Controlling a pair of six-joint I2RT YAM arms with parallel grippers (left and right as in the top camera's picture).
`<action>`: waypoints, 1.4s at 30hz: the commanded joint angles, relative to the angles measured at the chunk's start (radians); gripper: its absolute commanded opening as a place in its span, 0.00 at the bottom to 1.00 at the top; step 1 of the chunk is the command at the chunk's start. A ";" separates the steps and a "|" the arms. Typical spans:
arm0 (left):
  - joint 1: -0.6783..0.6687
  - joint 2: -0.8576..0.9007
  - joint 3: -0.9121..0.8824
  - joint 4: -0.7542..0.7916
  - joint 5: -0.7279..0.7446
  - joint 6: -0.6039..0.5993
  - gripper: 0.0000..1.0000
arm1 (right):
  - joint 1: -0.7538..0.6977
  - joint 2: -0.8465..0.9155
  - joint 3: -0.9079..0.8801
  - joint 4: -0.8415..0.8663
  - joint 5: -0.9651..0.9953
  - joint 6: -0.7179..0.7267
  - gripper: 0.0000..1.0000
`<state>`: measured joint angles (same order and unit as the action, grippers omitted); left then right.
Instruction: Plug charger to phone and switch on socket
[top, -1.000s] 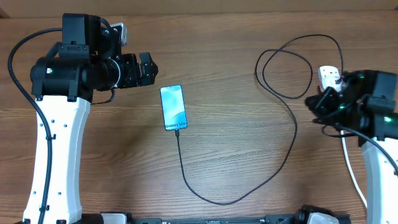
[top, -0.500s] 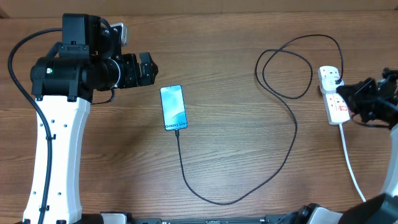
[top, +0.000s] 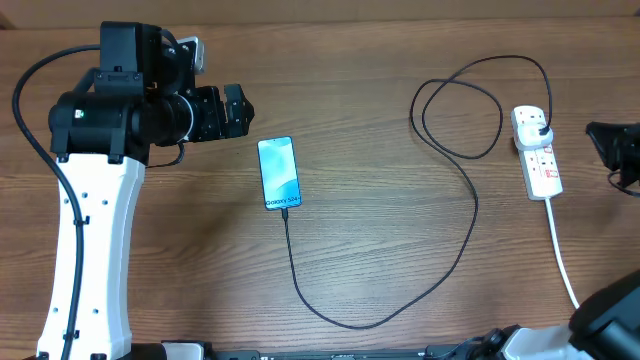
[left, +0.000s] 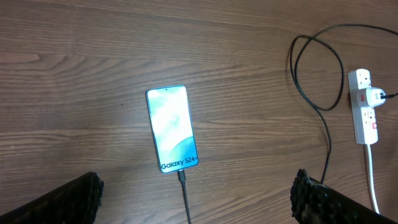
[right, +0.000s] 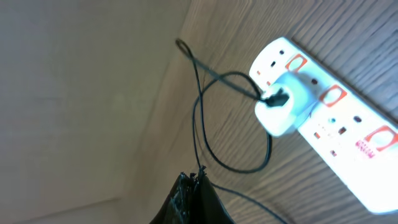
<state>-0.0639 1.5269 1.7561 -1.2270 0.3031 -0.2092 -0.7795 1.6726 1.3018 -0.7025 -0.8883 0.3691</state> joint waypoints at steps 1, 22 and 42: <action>0.005 -0.016 0.013 0.001 0.003 0.003 0.99 | -0.017 0.075 0.026 0.045 -0.132 0.017 0.04; 0.005 -0.016 0.013 0.001 0.003 0.003 1.00 | -0.026 0.348 -0.015 0.338 -0.097 0.258 0.04; 0.005 -0.016 0.013 0.001 0.003 0.003 1.00 | -0.022 0.455 -0.033 0.415 -0.062 0.297 0.04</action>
<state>-0.0639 1.5269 1.7561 -1.2270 0.3031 -0.2092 -0.7986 2.1090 1.2728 -0.3016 -0.9604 0.6621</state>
